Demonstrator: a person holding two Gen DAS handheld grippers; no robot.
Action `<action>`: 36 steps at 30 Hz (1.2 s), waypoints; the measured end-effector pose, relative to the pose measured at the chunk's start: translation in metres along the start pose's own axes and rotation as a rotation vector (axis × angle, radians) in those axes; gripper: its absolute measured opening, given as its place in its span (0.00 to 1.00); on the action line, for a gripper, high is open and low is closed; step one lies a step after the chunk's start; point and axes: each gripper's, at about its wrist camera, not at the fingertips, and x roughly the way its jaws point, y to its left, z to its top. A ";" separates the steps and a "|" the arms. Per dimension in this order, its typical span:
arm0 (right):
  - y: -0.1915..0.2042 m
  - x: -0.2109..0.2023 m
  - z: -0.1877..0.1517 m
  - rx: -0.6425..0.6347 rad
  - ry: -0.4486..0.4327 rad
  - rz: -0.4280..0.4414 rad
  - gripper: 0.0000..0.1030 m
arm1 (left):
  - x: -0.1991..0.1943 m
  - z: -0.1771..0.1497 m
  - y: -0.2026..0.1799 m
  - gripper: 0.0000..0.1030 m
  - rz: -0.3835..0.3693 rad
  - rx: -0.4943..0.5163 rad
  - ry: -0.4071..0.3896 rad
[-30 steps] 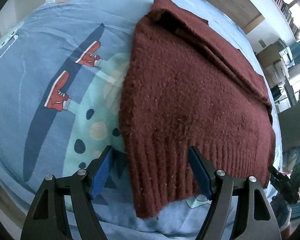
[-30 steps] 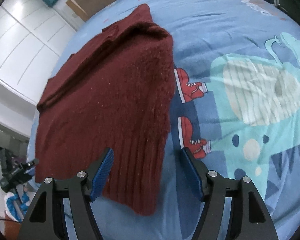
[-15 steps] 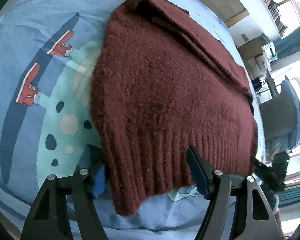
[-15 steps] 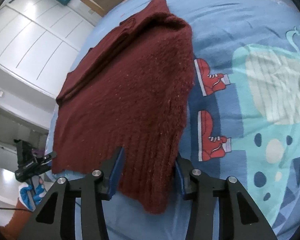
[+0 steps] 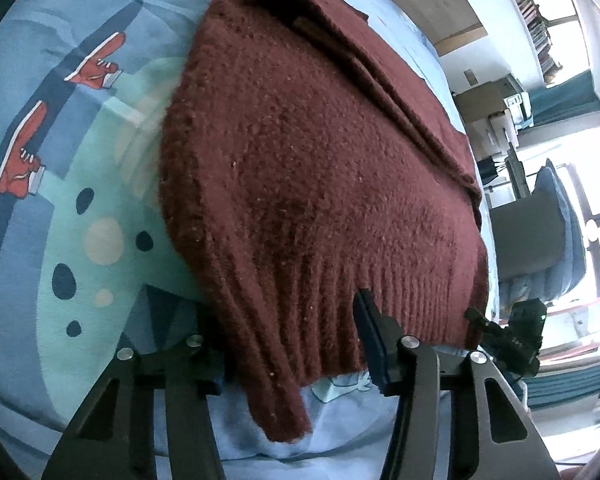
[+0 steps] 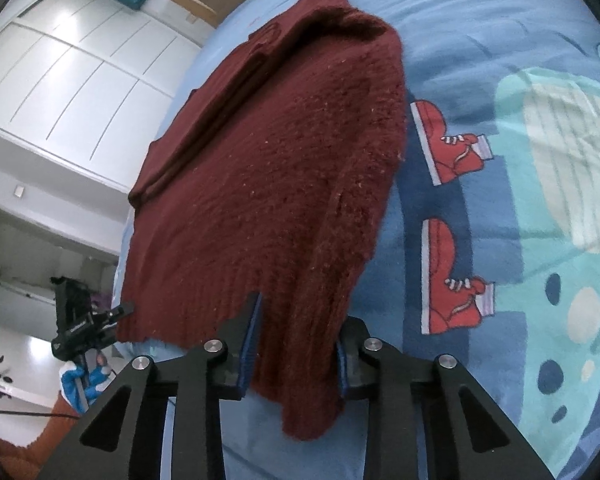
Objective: Fold small clothes
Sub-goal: 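Close both grippers on the ribbed hem of the sweater, then lift the hem with both grippers and fold it over toward the collar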
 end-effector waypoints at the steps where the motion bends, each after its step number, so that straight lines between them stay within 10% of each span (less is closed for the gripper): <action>1: -0.001 0.001 0.001 0.003 0.002 0.005 0.27 | -0.002 0.000 0.003 0.42 -0.004 -0.005 0.000; 11: -0.008 -0.001 0.003 0.020 0.021 0.027 0.15 | -0.006 -0.003 0.013 0.15 -0.021 -0.014 0.028; 36: 0.002 -0.004 0.003 -0.007 0.013 0.050 0.10 | -0.012 -0.001 -0.004 0.07 0.023 0.017 -0.018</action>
